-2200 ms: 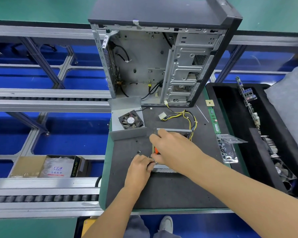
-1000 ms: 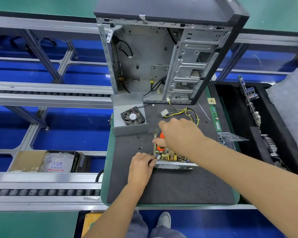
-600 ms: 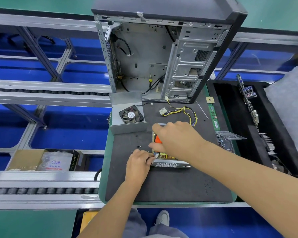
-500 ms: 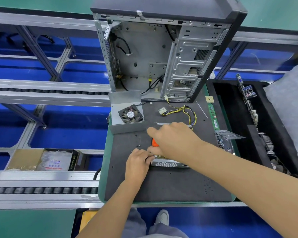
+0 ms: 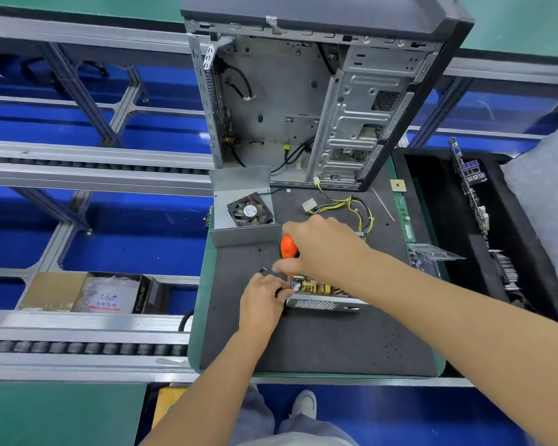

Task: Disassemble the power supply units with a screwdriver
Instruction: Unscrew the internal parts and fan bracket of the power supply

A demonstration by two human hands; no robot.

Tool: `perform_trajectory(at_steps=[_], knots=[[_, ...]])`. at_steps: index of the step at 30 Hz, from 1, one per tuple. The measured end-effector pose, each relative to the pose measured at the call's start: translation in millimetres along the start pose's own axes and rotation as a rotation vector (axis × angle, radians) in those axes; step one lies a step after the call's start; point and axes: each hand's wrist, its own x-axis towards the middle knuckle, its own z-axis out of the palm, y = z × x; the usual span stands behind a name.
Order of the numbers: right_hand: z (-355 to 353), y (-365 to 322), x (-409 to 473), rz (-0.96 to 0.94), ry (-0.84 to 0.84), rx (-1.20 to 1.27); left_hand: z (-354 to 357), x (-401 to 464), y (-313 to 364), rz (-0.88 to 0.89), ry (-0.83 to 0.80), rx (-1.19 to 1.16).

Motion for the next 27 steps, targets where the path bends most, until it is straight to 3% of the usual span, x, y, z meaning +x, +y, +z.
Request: perform_trajectory(at_steps=[10,16,27], knots=[[-1.4,-7.7,-0.9,-0.084,-0.093,-0.045,1.3,2.7,-0.8,-0.035,0.019,-0.024],[-15.7,7.2,-2.6,0.056,-0.085,0.037,-0.6,0.2,-6.0,0.021,0.001,-0.093],[-4.5,3.2,0.9,0.18,-0.012,-0.112,1.2,-3.1,-10.6,0.043,0.019,-0.087]])
